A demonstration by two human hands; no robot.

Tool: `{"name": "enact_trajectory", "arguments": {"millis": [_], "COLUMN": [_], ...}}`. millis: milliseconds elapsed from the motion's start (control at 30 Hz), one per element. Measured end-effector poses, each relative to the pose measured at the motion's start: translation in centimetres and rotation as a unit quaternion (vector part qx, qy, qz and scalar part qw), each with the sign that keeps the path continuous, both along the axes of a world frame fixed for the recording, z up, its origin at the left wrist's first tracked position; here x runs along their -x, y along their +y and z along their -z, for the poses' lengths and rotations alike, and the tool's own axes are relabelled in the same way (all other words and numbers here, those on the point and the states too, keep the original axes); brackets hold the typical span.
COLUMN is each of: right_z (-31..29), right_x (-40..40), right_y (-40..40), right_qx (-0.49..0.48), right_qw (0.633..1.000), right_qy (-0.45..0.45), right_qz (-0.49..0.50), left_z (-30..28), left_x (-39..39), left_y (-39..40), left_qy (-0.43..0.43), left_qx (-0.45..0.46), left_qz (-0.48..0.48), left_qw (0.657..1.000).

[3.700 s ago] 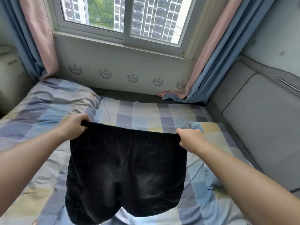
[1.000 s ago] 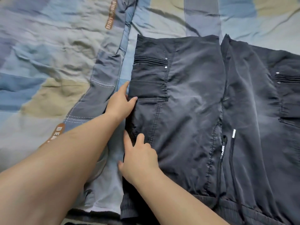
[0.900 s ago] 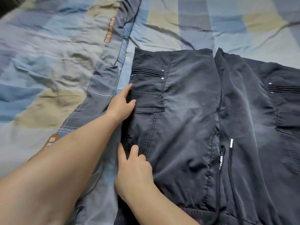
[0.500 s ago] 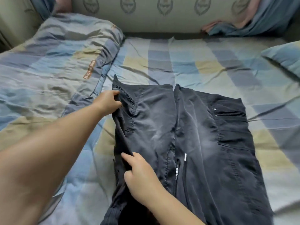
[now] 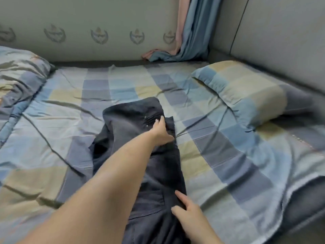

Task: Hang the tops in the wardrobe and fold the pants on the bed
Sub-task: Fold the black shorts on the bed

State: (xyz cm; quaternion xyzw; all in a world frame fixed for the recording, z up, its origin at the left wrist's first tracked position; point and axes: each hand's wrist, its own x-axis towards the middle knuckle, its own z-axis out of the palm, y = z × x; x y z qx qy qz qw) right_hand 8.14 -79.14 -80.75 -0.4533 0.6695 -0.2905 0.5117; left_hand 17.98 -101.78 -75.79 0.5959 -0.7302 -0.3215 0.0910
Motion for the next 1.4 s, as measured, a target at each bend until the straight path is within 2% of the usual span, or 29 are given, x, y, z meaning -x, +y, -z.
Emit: {"name": "enact_trajectory", "arguments": {"millis": [67,200,433,533,600,700,733,767,800,833,900,1000,1033,1100,1200,1267,1333,1400], "right_z": [2.3,4.9,3.5,3.1,2.7,2.4,2.3,2.2,2.1,1.9,1.8,1.9,2.0,2.1,2.9,3.0,2.7,1.9], "right_x": [0.8,0.8,1.1,1.4,1.7,2.1,1.9,2.1,2.2,2.6,3.7,5.8,6.1,5.9,4.2,3.6,4.1,4.4], "right_y": [1.2,1.7,2.2,3.6,4.7,5.8,6.3,6.7,7.0,7.1,7.0,6.8,6.9,6.9,6.7,6.4,6.1,6.0], "right_qx": [-0.012,0.032,0.056,0.042,0.032,-0.020,-0.035,-0.014,0.042,0.118,0.271,0.389,0.407,0.438,0.446,0.447,0.435,0.408], "right_qw": [1.000,0.999,0.997,0.994,0.990,0.991,0.991,0.990,0.980,0.953,0.860,0.729,0.699,0.661,0.658,0.673,0.724,0.783], "right_qy": [-0.004,0.027,0.015,0.013,0.036,-0.014,-0.008,0.040,0.130,0.232,0.377,0.464,0.475,0.476,0.446,0.415,0.369,0.316], "right_qz": [-0.006,-0.023,-0.056,-0.097,-0.130,-0.133,-0.129,-0.131,-0.144,-0.157,-0.209,-0.319,-0.347,-0.380,-0.411,-0.418,-0.388,-0.349], "left_z": [4.7,9.5,6.9,7.1,7.3,7.7,7.4,7.1,6.5,5.9,4.9,4.9,5.2,6.1,7.4,7.8,7.9,7.3], "left_x": [2.1,3.3,0.7,-2.6,-5.9,-10.4,-11.7,-12.8,-14.0,-14.9,-16.7,-19.7,-20.9,-22.4,-22.0,-20.6,-19.8,-19.8], "left_y": [1.4,3.3,7.9,12.5,15.6,18.6,19.4,19.8,20.4,20.9,22.2,24.2,25.0,26.2,27.0,26.8,26.3,25.8], "left_qy": [-0.012,-0.109,-0.090,-0.073,-0.091,-0.111,-0.115,-0.111,-0.104,-0.090,-0.060,-0.045,-0.052,-0.088,-0.132,-0.123,-0.084,-0.016], "left_qx": [-0.059,0.010,0.059,0.026,0.053,0.099,0.103,0.115,0.134,0.170,0.238,0.282,0.283,0.279,0.268,0.269,0.264,0.216], "left_qz": [0.043,0.099,0.154,0.199,0.240,0.275,0.280,0.278,0.277,0.285,0.319,0.407,0.431,0.466,0.453,0.430,0.424,0.361], "left_qw": [0.997,0.989,0.982,0.977,0.965,0.950,0.948,0.947,0.946,0.939,0.915,0.868,0.855,0.835,0.840,0.853,0.862,0.907]}}
